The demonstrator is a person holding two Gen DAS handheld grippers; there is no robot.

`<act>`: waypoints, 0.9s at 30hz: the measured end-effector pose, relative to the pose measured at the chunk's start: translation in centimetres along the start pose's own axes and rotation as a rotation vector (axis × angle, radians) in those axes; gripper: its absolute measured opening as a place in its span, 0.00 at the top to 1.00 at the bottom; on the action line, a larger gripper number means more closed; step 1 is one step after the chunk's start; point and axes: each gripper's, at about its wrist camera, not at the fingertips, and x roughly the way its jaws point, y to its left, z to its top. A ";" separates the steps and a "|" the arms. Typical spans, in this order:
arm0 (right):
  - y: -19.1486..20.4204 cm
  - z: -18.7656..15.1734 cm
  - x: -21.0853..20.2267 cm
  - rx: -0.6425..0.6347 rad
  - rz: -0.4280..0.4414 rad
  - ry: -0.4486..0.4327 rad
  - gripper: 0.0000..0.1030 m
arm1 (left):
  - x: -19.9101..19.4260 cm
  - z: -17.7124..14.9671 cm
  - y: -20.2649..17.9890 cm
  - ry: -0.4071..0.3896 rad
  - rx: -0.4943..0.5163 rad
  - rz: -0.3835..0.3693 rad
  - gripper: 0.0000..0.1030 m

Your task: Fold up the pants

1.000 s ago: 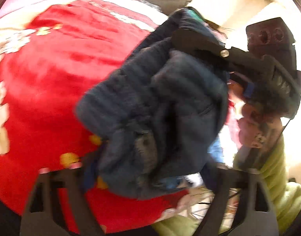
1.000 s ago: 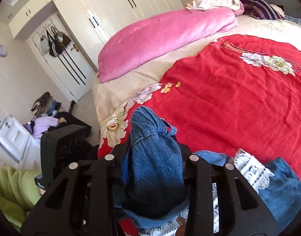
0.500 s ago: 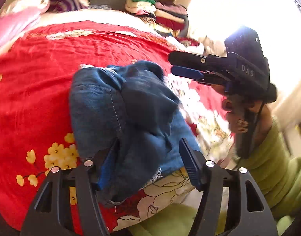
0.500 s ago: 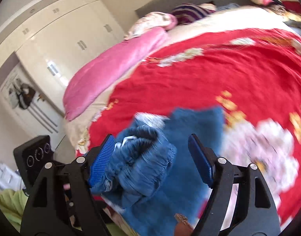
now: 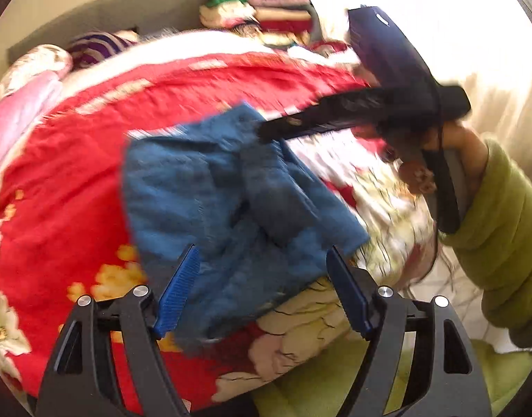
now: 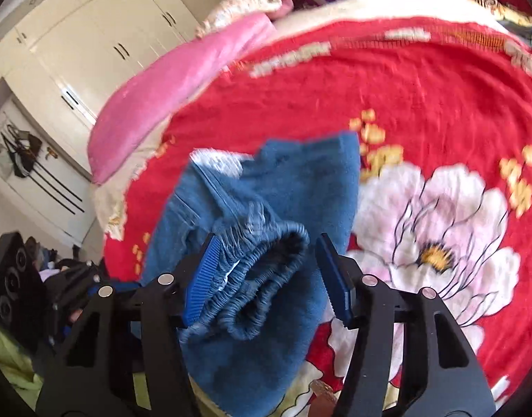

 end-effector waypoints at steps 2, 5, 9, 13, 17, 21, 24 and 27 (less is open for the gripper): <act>0.7 1.0 -0.9 -0.029 0.006 -0.035 0.45 | -0.7 0.6 1.6 -0.021 -0.050 0.026 0.38; 1.8 2.9 -0.4 -0.085 -0.004 -0.022 0.45 | 0.1 1.4 2.4 0.014 -0.091 0.029 0.69; 3.5 5.0 3.0 -0.201 0.000 0.096 0.45 | 3.4 1.2 1.7 0.099 -0.058 0.033 0.78; 4.1 4.7 7.4 -0.270 -0.029 0.251 0.53 | 4.8 0.1 1.1 0.119 -0.022 0.067 0.78; 4.6 4.1 8.6 -0.283 -0.003 0.263 0.95 | 4.5 0.1 1.4 0.108 -0.038 0.058 0.77; 5.9 5.6 8.3 -0.326 -0.035 0.196 0.99 | 4.4 0.1 1.3 0.097 -0.038 0.061 0.77; 5.0 5.8 10.3 -0.321 -0.118 0.236 1.00 | 4.6 -0.1 1.3 0.092 -0.040 0.056 0.76; 4.4 5.7 9.6 -0.277 -0.101 0.208 0.97 | 4.3 -0.1 1.6 0.088 -0.054 0.036 0.74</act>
